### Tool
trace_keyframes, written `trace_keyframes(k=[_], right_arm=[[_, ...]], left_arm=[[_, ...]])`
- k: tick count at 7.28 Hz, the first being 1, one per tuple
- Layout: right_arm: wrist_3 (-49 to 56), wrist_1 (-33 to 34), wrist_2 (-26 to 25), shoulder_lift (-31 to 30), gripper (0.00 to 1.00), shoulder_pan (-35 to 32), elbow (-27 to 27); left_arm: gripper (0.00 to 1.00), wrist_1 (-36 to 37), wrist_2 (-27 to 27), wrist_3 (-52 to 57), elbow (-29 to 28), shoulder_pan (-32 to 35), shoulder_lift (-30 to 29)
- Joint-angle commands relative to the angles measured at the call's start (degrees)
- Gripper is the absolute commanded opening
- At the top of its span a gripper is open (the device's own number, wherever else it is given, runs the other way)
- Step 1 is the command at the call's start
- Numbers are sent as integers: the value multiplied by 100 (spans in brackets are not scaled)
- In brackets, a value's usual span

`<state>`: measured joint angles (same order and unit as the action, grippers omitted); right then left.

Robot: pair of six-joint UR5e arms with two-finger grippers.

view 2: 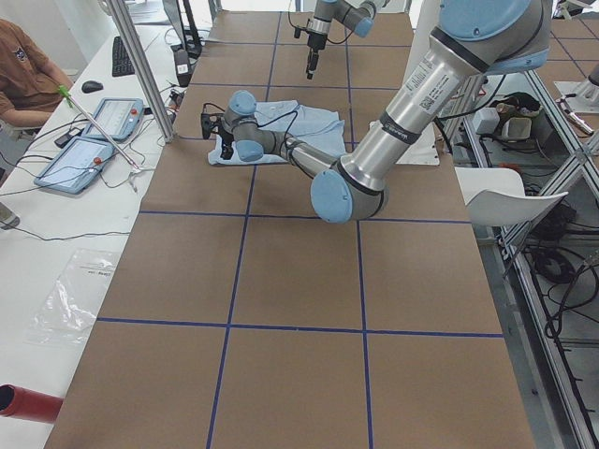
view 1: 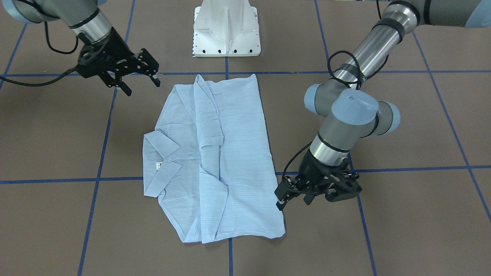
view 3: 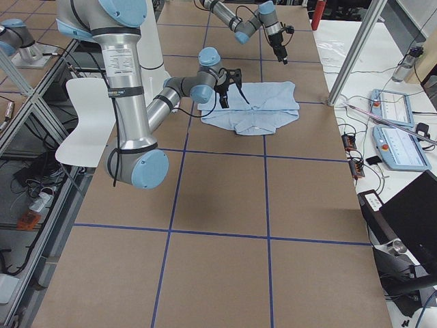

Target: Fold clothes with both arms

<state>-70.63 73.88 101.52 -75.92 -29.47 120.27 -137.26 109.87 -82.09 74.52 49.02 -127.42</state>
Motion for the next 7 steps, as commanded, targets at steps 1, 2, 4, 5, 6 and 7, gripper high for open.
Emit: trace_keyframes(k=[1,2,4,5,6,7], right_arm=[[144,1518,-1479,1249,100,1254,-474],[633,1811,-1904,1481,100,1530,-809],[1286,1770,-1978,1614,100,1594,-1301],[1297,1787,-1987,1868,100,1594,-1661],[1323,1787,-1987,1818,100,1646,-1708],[1323,1796,-1979,1800,100,1734,-1708]], left_arm=[[100,207,192,97,1001,20,674],[100,217,201,105,995,20,684],[100,217,201,105,977,20,692],[100,217,192,97,968,12,658],[100,217,192,97,968,12,649],[100,217,184,79,968,3,640]])
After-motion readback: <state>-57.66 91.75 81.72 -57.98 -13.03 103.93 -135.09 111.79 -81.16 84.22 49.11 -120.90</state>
